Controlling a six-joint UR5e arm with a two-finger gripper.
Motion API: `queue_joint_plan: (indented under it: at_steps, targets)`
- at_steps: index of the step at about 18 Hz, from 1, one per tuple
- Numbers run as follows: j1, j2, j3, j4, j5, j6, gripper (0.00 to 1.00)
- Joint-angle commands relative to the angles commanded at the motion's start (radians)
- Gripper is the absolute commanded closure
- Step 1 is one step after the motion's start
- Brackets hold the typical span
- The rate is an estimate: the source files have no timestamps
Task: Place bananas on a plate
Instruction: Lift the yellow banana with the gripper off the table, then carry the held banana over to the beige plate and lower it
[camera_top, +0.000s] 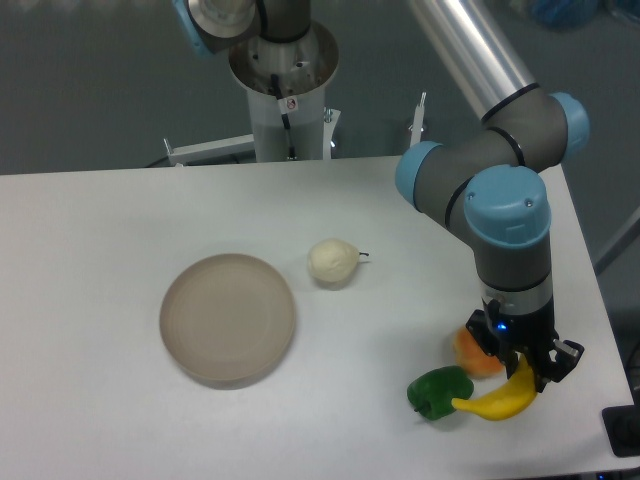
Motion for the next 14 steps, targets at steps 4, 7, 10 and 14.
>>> queue_joint_plan:
  at_steps: [4,7,10,14]
  targets:
    - [-0.003,0.017,-0.018,0.000,-0.003,0.002,0.75]
    - [-0.014,0.064,-0.073,-0.009,-0.005,0.000,0.75]
    - [-0.038,0.127,-0.142,-0.014,-0.006,-0.033,0.75]
    - [-0.077,0.212,-0.231,-0.073,-0.006,-0.089,0.75]
